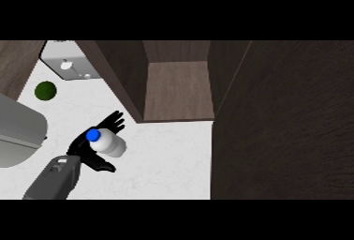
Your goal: Pick up the bottled water, place it into the cabinet and close the cabinet
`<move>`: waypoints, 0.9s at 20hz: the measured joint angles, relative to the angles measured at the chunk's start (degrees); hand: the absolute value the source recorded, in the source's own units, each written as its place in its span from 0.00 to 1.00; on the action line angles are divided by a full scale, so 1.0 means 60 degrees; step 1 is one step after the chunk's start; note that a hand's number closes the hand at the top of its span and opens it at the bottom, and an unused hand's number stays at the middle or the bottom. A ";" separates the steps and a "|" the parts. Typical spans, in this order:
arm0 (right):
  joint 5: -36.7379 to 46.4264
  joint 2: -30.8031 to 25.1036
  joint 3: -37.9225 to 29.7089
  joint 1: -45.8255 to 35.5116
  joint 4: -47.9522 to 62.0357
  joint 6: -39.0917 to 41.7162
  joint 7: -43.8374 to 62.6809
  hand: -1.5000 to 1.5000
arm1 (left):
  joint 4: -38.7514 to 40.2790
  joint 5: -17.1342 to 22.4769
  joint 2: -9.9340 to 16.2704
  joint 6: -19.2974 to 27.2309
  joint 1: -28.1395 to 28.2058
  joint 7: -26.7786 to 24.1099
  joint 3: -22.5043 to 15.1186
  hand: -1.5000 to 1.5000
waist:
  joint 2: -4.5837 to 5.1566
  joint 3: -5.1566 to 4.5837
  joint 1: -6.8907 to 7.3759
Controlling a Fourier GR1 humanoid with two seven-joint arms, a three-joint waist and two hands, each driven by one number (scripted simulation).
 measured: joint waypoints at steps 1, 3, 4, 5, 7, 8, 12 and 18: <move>-0.0028 -0.0002 -0.0016 -0.0086 0.0042 0.0004 0.0007 0.00 | 0.0061 0.0035 -0.0105 -0.0023 -0.0070 0.0078 0.0001 0.00 | 0.0004 -0.0001 -0.0002; 0.0000 0.0046 0.0024 -0.0146 0.0089 -0.0021 -0.0006 0.00 | 0.0125 0.0077 -0.0265 -0.0117 -0.0045 0.0121 -0.0027 0.00 | 0.0003 0.0002 -0.0001; 0.0026 0.0082 0.0053 -0.0155 0.0104 -0.0056 0.0001 0.00 | 0.0168 0.0125 -0.0284 -0.0217 -0.0075 0.0220 -0.0019 0.00 | -0.0003 0.0002 0.0011; 0.0065 0.0098 0.0127 -0.0090 0.0106 -0.0032 -0.0024 0.00 | 0.0240 0.0201 -0.0307 -0.0290 -0.0175 0.0353 0.0027 0.00 | -0.0003 0.0001 -0.0009; 0.0179 0.0174 0.0231 -0.0159 0.0221 -0.0083 -0.0049 0.00 | 0.0301 0.0269 -0.0361 -0.0432 -0.0203 0.0487 0.0032 0.00 | -0.0003 0.0000 0.0003; 0.0252 0.0226 0.0349 -0.0231 0.0228 -0.0164 -0.0032 0.00 | 0.0335 0.0306 -0.0411 -0.0485 -0.0228 0.0555 0.0040 0.00 | 0.0002 0.0000 0.0005; 0.0144 0.0142 0.0240 -0.0211 0.0198 -0.0151 0.0035 0.00 | 0.0339 0.0400 -0.0583 -0.0721 -0.0195 0.0745 0.0007 0.00 | 0.0000 -0.0001 0.0007; 0.0028 0.0080 0.0134 -0.0342 0.0180 -0.0203 0.0213 0.00 | 0.0013 0.0349 -0.0581 -0.0755 0.0039 0.0656 -0.0177 1.00 | -0.0011 0.0029 0.0066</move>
